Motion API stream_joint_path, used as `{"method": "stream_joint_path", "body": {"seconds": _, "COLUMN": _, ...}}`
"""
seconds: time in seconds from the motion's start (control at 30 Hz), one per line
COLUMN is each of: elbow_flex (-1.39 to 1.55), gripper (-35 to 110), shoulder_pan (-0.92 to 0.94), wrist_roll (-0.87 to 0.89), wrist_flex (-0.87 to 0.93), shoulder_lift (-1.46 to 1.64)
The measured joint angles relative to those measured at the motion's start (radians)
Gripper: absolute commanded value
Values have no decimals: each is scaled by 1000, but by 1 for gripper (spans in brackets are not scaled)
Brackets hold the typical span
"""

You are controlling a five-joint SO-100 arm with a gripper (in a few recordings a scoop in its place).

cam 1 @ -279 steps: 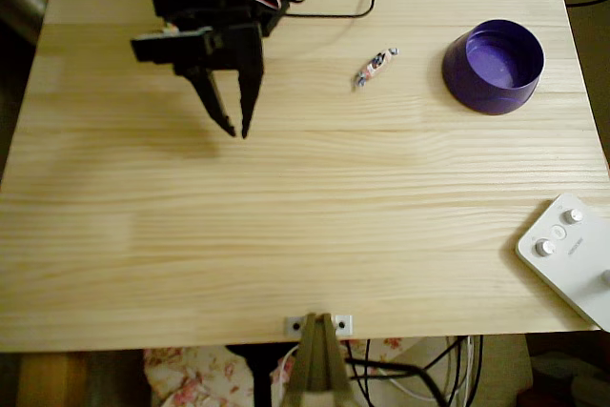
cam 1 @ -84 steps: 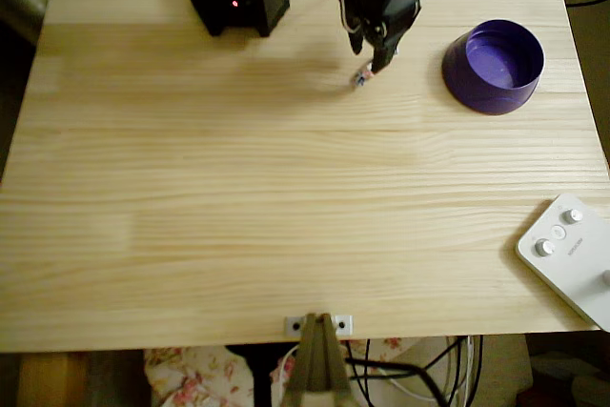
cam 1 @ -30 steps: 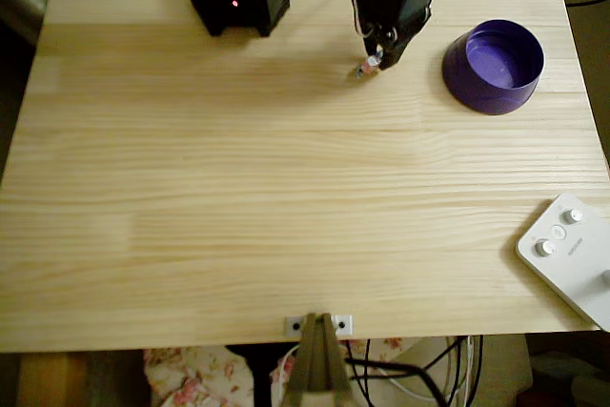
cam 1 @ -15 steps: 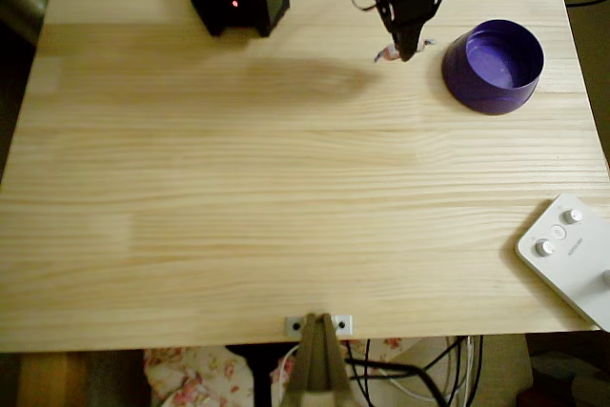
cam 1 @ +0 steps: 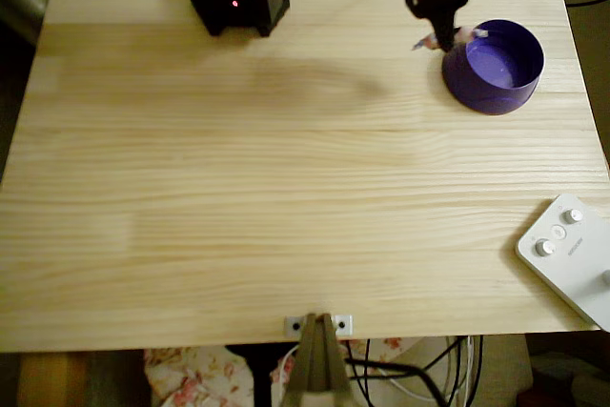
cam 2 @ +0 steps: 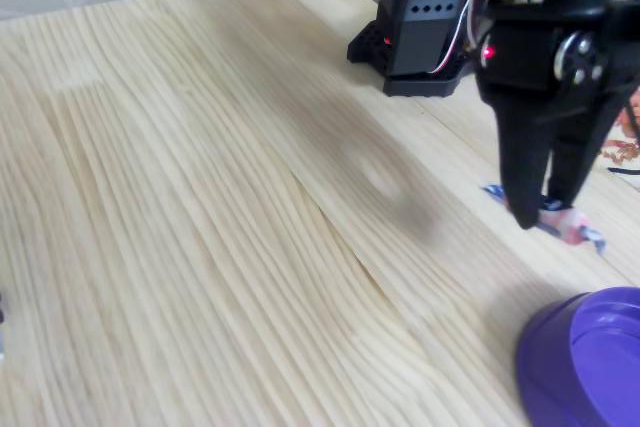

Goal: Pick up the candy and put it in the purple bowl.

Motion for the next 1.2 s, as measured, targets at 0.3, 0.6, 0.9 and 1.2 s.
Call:
{"method": "stream_joint_path", "body": {"seconds": 0.3, "elbow_flex": -133, "gripper": 0, "shoulder_pan": -54, "wrist_roll": 20, "wrist_flex": -86, "shoulder_lift": -144}}
{"method": "stream_joint_path", "body": {"seconds": 0.6, "elbow_flex": -282, "gripper": 0, "shoulder_pan": -118, "wrist_roll": 51, "wrist_flex": -140, "shoulder_lift": -295}}
{"method": "stream_joint_path", "body": {"seconds": 0.9, "elbow_flex": -370, "gripper": 0, "shoulder_pan": -135, "wrist_roll": 49, "wrist_flex": -140, "shoulder_lift": -390}}
{"method": "stream_joint_path", "body": {"seconds": 1.2, "elbow_flex": -370, "gripper": 7, "shoulder_pan": -133, "wrist_roll": 31, "wrist_flex": -140, "shoulder_lift": -390}}
